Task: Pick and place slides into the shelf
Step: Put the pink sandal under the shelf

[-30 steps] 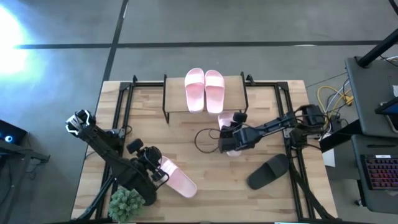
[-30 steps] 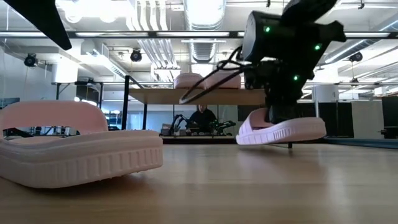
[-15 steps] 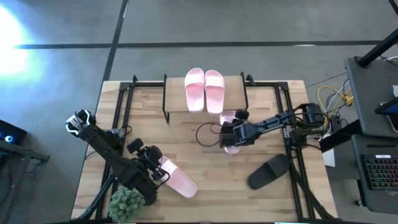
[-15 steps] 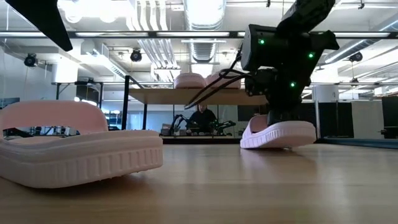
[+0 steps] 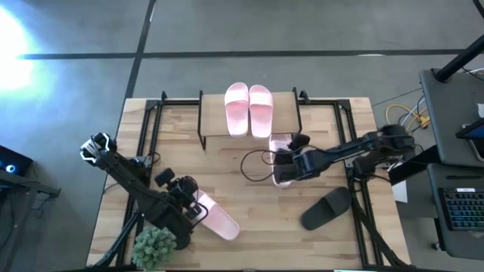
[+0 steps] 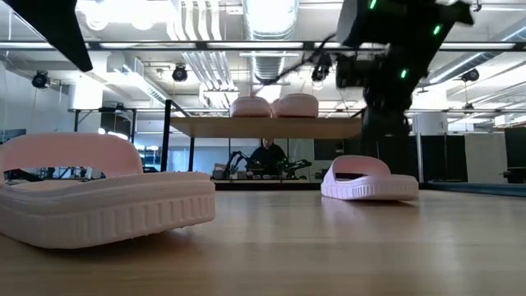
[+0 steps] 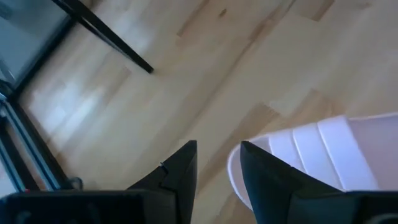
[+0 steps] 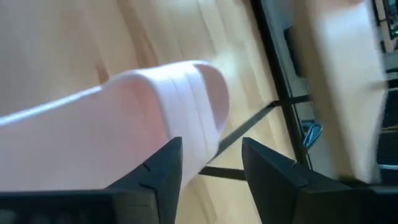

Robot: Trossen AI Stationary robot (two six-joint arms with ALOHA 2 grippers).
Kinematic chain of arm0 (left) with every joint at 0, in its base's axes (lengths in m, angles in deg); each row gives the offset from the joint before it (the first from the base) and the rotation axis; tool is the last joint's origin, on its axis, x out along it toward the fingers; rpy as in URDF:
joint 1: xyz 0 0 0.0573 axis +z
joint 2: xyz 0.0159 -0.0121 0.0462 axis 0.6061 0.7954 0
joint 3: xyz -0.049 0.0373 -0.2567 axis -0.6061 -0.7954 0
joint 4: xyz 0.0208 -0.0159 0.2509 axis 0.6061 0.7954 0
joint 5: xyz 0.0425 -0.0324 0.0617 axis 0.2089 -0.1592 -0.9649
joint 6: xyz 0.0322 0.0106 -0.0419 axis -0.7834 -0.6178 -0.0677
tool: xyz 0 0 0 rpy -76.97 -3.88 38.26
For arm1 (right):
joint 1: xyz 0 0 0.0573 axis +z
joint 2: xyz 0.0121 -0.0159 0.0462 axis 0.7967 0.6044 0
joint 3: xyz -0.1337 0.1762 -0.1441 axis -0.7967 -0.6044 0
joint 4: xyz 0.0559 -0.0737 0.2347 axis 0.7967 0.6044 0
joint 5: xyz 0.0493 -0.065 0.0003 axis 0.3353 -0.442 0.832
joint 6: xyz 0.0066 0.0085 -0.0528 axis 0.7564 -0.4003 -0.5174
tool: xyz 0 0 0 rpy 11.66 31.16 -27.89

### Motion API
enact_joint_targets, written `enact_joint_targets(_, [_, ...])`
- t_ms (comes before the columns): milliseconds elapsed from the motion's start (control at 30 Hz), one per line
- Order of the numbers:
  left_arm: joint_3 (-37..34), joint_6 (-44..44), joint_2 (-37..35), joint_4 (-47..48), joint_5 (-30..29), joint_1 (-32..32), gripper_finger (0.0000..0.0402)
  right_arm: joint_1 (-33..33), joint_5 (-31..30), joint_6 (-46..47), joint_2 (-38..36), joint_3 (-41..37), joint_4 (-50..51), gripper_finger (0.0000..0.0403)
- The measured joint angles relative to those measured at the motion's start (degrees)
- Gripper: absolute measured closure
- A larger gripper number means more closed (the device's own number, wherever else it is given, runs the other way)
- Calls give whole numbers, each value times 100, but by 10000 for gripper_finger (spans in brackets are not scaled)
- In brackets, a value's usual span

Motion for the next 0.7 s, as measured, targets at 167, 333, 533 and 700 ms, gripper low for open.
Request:
enact_joint_targets(167, [-16, -304, -10, -863, 454, -1, 293, 439, 293, 223, -743, 68, 116, 241])
enact_joint_targets(333, [-294, -370, 25, -2025, 1023, 29, 293, 920, 545, 723, -1330, 87, 143, 247])
enact_joint_targets(533, [-386, 642, 270, -2140, 1621, 273, 293, 1223, 702, 1869, -1503, 87, 685, 244])
enact_joint_targets(700, [-38, 490, 634, -2115, 2232, 501, 293, 1416, 1075, 2347, -1435, 77, 1163, 235])
